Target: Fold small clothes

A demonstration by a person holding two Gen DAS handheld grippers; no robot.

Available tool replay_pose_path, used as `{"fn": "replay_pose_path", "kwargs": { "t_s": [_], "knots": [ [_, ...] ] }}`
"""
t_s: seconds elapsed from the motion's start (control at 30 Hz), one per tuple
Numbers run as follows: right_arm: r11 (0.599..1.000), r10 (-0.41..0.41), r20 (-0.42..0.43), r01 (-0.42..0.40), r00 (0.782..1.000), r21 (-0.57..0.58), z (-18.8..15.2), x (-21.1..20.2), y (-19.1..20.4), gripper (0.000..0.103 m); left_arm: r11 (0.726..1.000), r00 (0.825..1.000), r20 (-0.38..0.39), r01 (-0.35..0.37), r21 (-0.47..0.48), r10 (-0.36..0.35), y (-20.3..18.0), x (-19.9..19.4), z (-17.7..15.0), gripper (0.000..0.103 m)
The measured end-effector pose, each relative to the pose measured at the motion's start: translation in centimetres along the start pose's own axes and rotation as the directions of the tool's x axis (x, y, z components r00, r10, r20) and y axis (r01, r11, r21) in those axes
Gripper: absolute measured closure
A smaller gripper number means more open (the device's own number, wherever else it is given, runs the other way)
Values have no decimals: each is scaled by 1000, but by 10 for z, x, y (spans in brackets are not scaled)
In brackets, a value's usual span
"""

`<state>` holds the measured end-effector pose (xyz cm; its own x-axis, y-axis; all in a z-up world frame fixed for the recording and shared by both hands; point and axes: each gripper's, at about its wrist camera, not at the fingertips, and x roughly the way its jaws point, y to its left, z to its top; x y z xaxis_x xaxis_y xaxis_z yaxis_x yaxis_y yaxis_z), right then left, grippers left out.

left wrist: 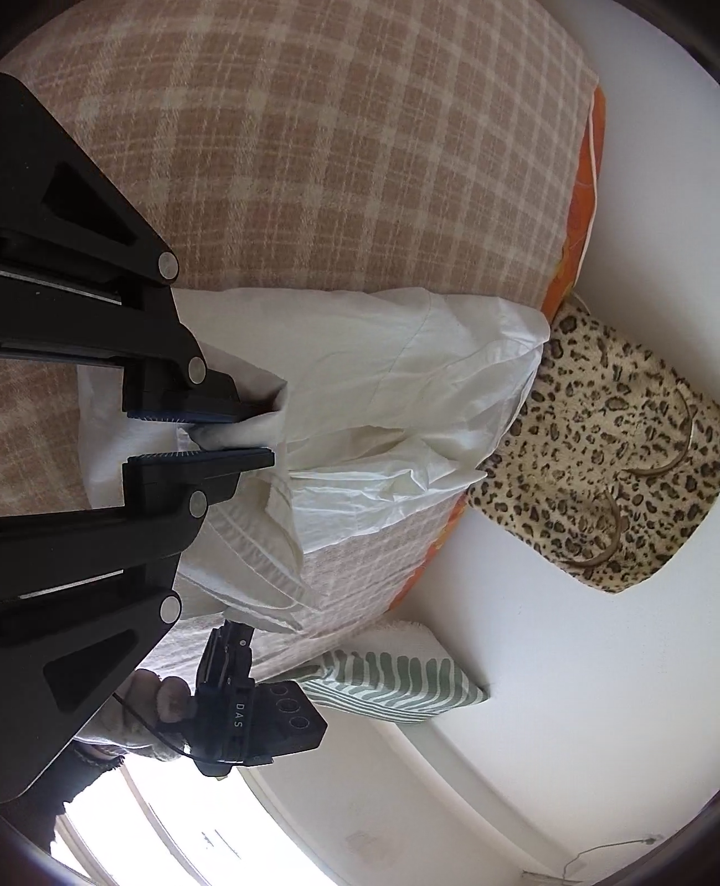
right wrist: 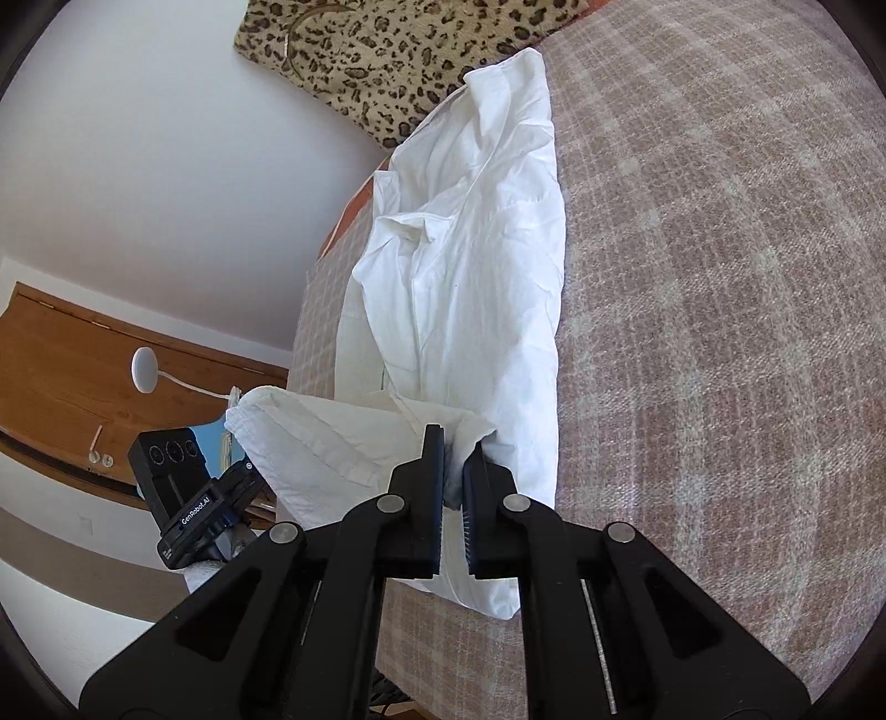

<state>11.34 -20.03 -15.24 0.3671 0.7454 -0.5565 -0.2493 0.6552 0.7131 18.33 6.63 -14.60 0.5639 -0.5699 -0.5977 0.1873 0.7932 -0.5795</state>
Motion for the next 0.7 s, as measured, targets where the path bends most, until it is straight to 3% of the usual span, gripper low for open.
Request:
{"fn": "replay_pose_path", "kwargs": {
  "t_s": [0.4,0.53,0.6,0.7],
  "knots": [
    [997,-10,-25,12,1000,78,14,21,-18,96,997,997,-35,-66,-41,64,19,29,10,95],
    [997,-3,-22,4,1000,83,13,13,-19,95,994,996,-45,-76,-79,72,19,26,15,84],
    [999,-26,-3,26,1000,41,11,5,-13,95,991,994,4,-111,-71,111,16,14,21,64],
    [998,-44,33,45,998,-41,7,-8,1,89,988,984,93,-147,-41,150,9,-9,27,63]
  ]
}}
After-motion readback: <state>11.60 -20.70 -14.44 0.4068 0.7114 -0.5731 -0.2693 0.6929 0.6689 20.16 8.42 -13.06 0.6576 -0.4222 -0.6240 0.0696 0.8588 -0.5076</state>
